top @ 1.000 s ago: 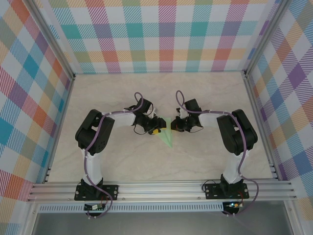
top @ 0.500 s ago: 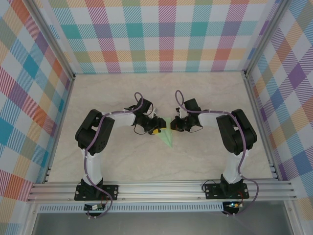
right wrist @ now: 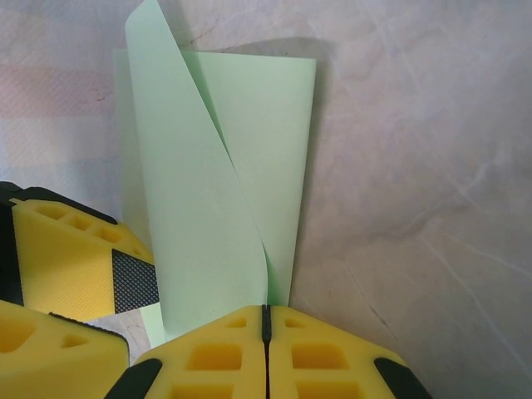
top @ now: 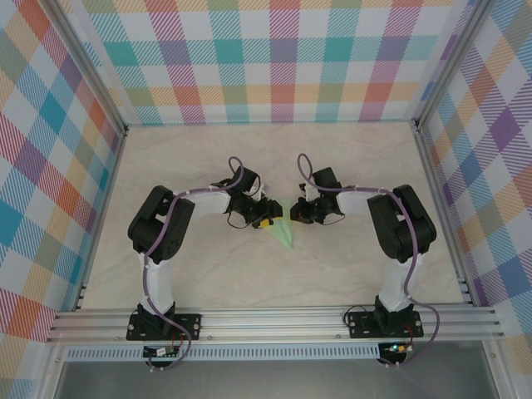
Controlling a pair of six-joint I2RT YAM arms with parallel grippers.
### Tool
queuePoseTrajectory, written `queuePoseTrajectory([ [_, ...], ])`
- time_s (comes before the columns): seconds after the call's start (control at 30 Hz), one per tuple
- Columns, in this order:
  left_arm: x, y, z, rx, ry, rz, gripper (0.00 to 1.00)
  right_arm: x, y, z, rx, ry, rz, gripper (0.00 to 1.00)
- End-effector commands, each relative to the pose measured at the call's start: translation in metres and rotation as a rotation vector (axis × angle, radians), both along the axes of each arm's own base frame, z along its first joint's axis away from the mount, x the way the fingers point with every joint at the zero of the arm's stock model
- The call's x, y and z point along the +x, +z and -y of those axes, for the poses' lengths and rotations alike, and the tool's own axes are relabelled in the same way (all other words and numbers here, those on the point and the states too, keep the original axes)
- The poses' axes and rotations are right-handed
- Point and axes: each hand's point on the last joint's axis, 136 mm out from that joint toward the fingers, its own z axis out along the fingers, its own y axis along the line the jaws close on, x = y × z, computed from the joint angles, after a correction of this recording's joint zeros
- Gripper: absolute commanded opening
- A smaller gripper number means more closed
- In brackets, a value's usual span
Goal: Fold a paper plane with a square sheet of paper (fold left side to right side)
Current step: Fourth fold the wing at the center of the table.
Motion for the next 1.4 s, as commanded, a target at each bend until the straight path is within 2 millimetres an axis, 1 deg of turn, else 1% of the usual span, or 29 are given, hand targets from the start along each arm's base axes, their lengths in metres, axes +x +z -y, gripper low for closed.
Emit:
queuePoseTrajectory([
  [0.0, -0.005, -0.001, 0.004, 0.015, -0.022, -0.006, 0.50, -0.007, -0.015, 0.000, -0.041, 0.030, -0.029, 0.06],
  [0.1, -0.003, 0.007, 0.006, -0.001, -0.027, 0.005, 0.50, -0.010, -0.019, 0.002, -0.060, 0.031, -0.040, 0.06],
  [0.2, 0.000, 0.022, 0.009, -0.026, -0.032, 0.028, 0.50, -0.014, -0.022, 0.005, -0.074, 0.031, -0.049, 0.06],
  [0.43, 0.010, 0.064, 0.016, -0.064, -0.050, 0.102, 0.50, -0.020, -0.028, 0.007, -0.094, 0.040, -0.061, 0.06],
  [0.57, 0.011, 0.073, 0.018, -0.083, -0.050, 0.111, 0.47, -0.020, -0.027, 0.006, -0.094, 0.047, -0.056, 0.06],
  [0.83, 0.014, 0.063, 0.029, -0.134, -0.044, 0.077, 0.31, -0.020, -0.028, 0.004, -0.101, 0.052, -0.057, 0.06],
  [0.97, 0.017, 0.050, 0.030, -0.121, -0.043, 0.059, 0.23, -0.020, -0.029, 0.004, -0.104, 0.052, -0.058, 0.06],
  [1.13, 0.017, 0.033, 0.029, -0.092, -0.036, 0.033, 0.21, -0.021, -0.029, 0.004, -0.110, 0.055, -0.059, 0.06],
  [1.37, 0.019, 0.024, 0.032, -0.097, -0.038, 0.018, 0.21, -0.020, -0.028, 0.003, -0.108, 0.057, -0.058, 0.06],
])
